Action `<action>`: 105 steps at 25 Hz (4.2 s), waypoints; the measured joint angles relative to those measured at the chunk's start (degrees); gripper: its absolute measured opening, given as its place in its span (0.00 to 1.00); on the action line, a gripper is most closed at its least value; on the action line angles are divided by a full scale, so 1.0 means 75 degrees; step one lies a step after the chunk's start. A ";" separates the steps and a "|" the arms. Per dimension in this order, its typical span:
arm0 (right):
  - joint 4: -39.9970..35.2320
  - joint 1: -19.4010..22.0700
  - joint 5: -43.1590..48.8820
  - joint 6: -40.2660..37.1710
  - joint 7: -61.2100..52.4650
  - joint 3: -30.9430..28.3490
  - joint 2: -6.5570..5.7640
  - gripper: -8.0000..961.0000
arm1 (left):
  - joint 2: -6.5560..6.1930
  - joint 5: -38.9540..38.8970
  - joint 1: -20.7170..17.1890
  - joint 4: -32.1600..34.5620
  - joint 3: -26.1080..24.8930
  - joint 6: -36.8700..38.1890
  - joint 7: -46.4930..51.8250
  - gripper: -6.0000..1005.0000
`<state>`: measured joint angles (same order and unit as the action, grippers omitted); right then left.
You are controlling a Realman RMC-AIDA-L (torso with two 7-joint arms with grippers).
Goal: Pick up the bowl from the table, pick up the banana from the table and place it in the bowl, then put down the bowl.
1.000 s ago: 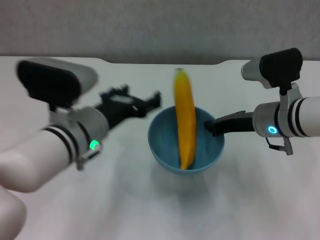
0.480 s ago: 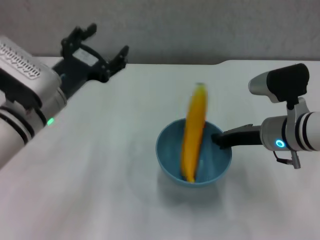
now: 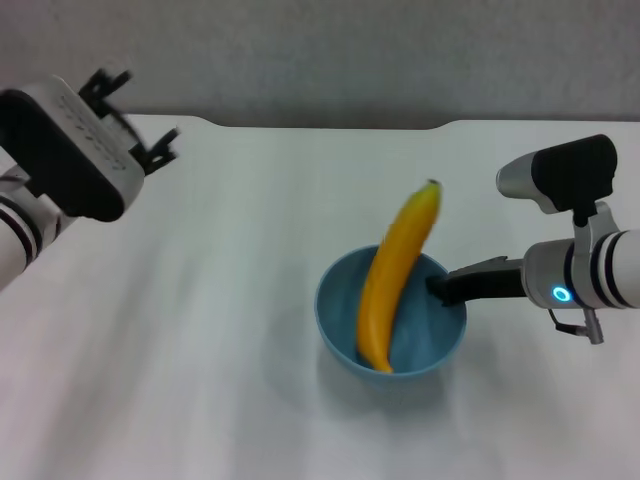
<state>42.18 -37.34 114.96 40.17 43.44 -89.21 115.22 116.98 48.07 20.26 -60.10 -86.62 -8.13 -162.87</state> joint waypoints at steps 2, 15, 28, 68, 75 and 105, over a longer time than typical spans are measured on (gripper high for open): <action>-0.0001 -0.0009 -0.0012 -0.0001 0.0010 0.0001 0.0005 0.04 | 0.0012 0.0240 0.0031 -0.0086 0.0275 0.1046 0.0001 0.83; -0.0135 -0.0012 -0.0048 -0.0315 0.0138 -0.0006 0.0001 0.04 | 0.0013 0.0793 -0.0007 -0.0358 0.1314 0.3321 0.2695 0.83; -0.1563 -0.1403 -0.0336 -0.0892 0.0350 -0.0074 -0.0010 0.05 | 0.0004 0.0808 -0.0103 -0.0548 0.1350 0.3265 0.4432 0.83; -0.2727 -0.1650 -0.2840 -0.0838 0.0947 0.1430 0.0035 0.06 | -0.0021 0.0740 -0.0239 -0.0564 0.1413 0.3275 0.5122 0.83; -0.2370 -0.1420 -0.2786 -0.0831 0.1164 0.1430 0.0033 0.28 | -0.0023 0.0740 -0.0311 -0.0566 0.1412 0.3275 0.5130 0.83; 0.1841 0.3306 -0.5220 -0.1630 0.6164 0.0703 0.0046 0.78 | -0.0053 0.0731 -0.0866 -0.0131 0.1236 0.2481 0.7115 0.83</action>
<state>55.99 -12.54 75.82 27.95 89.67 -83.94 115.56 116.59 53.55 13.77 -61.08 -77.35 10.48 -109.51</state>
